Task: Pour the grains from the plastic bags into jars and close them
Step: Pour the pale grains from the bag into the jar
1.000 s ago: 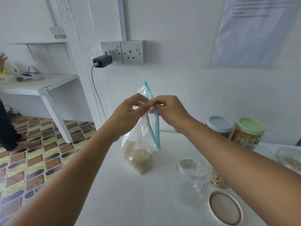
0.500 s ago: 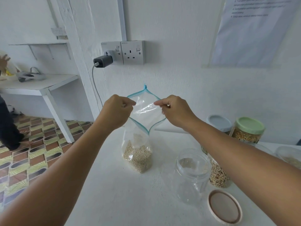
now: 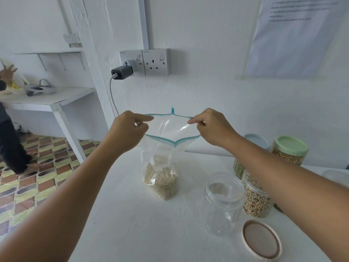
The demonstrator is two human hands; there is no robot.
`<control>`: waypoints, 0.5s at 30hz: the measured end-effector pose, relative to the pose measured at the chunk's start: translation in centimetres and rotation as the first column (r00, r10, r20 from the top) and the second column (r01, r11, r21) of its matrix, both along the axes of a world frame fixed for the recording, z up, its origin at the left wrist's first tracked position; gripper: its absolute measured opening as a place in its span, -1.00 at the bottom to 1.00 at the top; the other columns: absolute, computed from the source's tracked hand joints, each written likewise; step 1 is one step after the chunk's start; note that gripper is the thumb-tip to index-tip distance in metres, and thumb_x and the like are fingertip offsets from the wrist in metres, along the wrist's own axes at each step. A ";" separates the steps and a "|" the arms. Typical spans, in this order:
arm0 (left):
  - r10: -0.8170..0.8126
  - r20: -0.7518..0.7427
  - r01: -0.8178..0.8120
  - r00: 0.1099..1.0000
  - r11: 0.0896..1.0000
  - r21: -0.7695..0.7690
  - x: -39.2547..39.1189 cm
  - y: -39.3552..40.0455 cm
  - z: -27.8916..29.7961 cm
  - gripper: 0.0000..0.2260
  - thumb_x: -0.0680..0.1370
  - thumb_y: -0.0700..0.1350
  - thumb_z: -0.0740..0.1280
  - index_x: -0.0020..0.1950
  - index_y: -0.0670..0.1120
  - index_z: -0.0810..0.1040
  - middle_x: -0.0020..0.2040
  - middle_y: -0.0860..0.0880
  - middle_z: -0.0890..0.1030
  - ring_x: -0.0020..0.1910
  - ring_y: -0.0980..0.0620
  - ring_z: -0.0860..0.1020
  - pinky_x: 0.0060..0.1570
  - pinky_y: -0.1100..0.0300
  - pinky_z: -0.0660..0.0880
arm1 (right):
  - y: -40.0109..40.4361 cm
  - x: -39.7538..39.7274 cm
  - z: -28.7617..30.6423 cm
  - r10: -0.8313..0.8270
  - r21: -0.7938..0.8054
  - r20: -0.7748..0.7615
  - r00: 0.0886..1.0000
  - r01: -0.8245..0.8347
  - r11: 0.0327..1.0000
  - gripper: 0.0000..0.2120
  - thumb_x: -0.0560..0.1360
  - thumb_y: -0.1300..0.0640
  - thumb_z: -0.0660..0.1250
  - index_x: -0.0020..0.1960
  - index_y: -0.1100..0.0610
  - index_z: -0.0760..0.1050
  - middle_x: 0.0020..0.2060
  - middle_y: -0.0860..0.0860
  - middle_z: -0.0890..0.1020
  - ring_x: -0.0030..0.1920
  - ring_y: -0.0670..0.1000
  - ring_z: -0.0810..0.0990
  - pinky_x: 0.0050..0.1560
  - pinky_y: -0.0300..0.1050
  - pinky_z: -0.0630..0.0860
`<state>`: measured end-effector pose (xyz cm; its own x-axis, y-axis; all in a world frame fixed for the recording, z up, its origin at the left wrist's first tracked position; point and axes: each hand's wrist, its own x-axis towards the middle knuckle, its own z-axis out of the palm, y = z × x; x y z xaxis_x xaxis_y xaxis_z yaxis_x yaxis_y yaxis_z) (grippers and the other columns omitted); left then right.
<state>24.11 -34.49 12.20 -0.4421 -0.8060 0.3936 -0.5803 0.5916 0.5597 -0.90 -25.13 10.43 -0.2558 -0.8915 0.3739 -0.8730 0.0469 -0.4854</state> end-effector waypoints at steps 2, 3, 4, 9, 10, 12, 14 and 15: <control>-0.033 -0.030 0.033 0.999 0.999 0.002 -0.4 0.8 0.0 -0.67 0.63 -0.13 0.30 0.35 0.12 0.66 0.10 0.05 0.60 -0.15 -0.13 0.63 -0.33 0.45 0.42 | -0.1 0.6 0.3 0.026 0.002 0.019 0.999 -0.026 1.000 -0.65 0.62 0.25 0.23 0.17 -0.06 0.71 0.19 -0.02 0.51 0.16 -0.04 0.53 0.21 -0.13 0.47; -0.054 -0.066 0.056 0.996 0.998 0.018 -0.7 1.3 0.0 -0.68 0.64 -0.11 0.31 0.34 0.15 0.65 0.05 0.09 0.56 -0.14 -0.01 0.62 -0.28 0.40 0.42 | -0.2 1.3 0.7 0.048 0.003 0.028 0.998 -0.048 0.999 -0.68 0.61 0.19 0.25 0.12 -0.11 0.71 0.22 0.00 0.53 0.21 -0.04 0.52 0.26 -0.10 0.47; -0.088 -0.095 0.092 0.992 0.995 0.034 -0.8 1.7 -0.2 -0.70 0.65 -0.09 0.31 0.31 0.18 0.66 0.03 0.12 0.55 -0.13 0.06 0.61 -0.24 0.32 0.44 | -0.3 2.0 1.2 0.065 0.008 0.046 0.997 -0.066 0.998 -0.72 0.60 0.11 0.26 0.08 -0.16 0.71 0.24 0.01 0.55 0.25 -0.04 0.50 0.29 -0.08 0.46; -0.214 -0.209 0.245 0.954 0.960 0.135 -0.9 2.8 -1.6 -0.81 0.64 0.00 0.39 0.14 0.26 0.73 0.06 0.11 0.61 -0.06 0.09 0.67 0.12 -0.01 0.62 | -0.6 5.3 4.5 0.037 0.113 0.344 0.938 -0.080 0.990 -0.59 0.63 -0.24 0.21 0.11 0.00 0.70 0.30 0.04 0.62 0.19 0.07 0.55 0.11 0.07 0.43; -0.245 -0.208 0.279 0.947 0.948 0.151 -0.8 3.1 -1.8 -0.81 0.64 0.00 0.39 0.14 0.27 0.73 0.10 0.13 0.62 0.00 0.15 0.66 0.20 -0.01 0.59 | -1.0 5.5 4.6 0.013 0.163 0.354 0.935 -0.075 0.984 -0.50 0.62 -0.32 0.18 0.16 0.02 0.69 0.35 0.03 0.59 0.21 0.04 0.51 0.13 0.00 0.37; -0.326 -0.212 0.367 0.921 0.909 0.196 -0.3 3.6 -2.2 -0.78 0.65 -0.05 0.39 0.15 0.27 0.73 0.18 0.19 0.62 0.15 0.21 0.62 0.31 0.08 0.53 | -1.7 5.9 4.4 -0.019 0.196 0.364 0.931 -0.057 0.979 -0.37 0.58 -0.40 0.20 0.18 0.12 0.67 0.26 0.08 0.63 0.18 0.09 0.56 0.13 -0.01 0.42; -0.381 -0.306 0.464 0.872 0.843 0.273 0.4 4.0 -2.6 -0.73 0.66 -0.15 0.37 0.14 0.21 0.75 0.28 0.19 0.63 0.30 0.25 0.56 0.39 0.14 0.47 | -2.2 5.9 3.8 -0.015 0.145 0.349 0.937 -0.039 0.989 -0.40 0.56 -0.34 0.31 0.02 0.24 0.63 -0.08 0.10 0.64 -0.03 0.11 0.59 -0.02 -0.03 0.45; -0.384 -0.370 0.502 0.846 0.808 0.307 0.8 4.1 -2.9 -0.71 0.66 -0.19 0.36 0.14 0.17 0.76 0.32 0.16 0.62 0.35 0.23 0.53 0.40 0.13 0.45 | -2.4 5.9 3.4 -0.010 0.123 0.332 0.943 -0.033 0.992 -0.46 0.56 -0.27 0.36 -0.01 0.26 0.62 -0.17 0.08 0.58 -0.12 0.09 0.55 -0.10 -0.07 0.41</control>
<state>24.92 -30.43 9.27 -0.7072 -0.6570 0.2612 -0.0923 0.4520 0.8872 4.95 -27.52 13.86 -0.3355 -0.9292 0.1549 -0.6645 0.1168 -0.7381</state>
